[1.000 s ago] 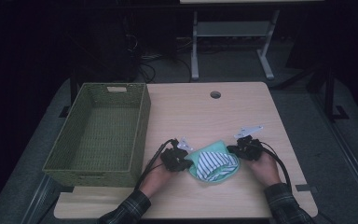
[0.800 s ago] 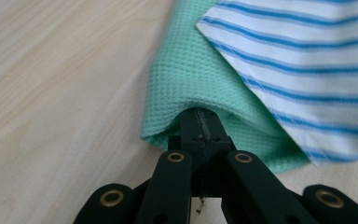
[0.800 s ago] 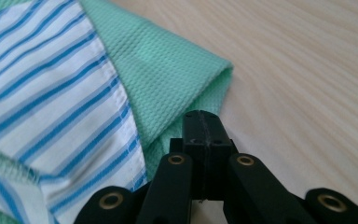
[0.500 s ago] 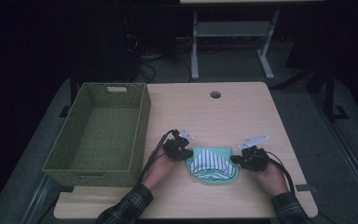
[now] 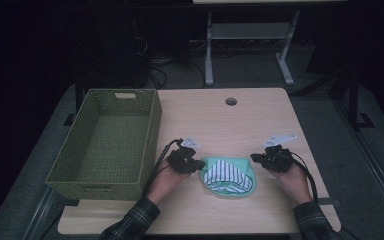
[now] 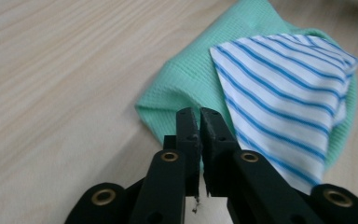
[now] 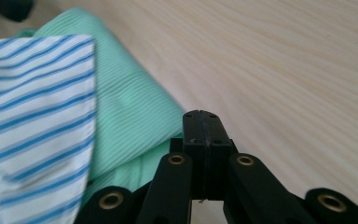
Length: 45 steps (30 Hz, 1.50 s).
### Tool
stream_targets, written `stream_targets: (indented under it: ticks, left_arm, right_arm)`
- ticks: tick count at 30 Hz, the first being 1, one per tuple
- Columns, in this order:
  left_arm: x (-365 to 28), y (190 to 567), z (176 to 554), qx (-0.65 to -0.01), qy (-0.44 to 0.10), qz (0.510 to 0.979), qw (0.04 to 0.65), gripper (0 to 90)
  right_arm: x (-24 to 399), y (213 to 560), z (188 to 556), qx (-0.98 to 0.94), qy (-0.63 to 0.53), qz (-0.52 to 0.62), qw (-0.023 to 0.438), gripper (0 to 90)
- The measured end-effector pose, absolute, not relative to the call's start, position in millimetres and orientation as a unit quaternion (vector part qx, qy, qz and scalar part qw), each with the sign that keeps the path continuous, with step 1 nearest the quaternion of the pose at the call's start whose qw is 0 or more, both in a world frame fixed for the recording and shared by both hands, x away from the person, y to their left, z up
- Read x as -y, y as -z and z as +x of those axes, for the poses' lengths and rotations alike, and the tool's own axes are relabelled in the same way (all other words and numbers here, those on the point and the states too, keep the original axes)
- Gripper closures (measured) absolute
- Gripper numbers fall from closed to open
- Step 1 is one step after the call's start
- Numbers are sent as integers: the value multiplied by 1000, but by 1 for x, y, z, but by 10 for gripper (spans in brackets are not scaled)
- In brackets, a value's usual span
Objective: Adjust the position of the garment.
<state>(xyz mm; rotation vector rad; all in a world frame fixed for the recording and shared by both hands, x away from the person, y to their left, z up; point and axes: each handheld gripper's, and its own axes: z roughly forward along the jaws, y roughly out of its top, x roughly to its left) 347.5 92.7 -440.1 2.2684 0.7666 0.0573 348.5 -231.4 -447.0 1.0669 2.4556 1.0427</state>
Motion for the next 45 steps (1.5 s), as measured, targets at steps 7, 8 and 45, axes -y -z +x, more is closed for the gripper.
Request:
stream_targets:
  ticks: [7,8,45]
  left_arm:
    - [-107,437,330,-309,-25,877,367,639]
    - [-110,437,327,-308,-23,878,365,566]
    - [-107,445,296,-276,-43,901,332,273]
  right_arm:
    - [223,455,364,-847,-363,368,122,898]
    - [220,458,367,-849,-361,364,123,898]
    - [221,459,316,-874,-346,332,77,898]
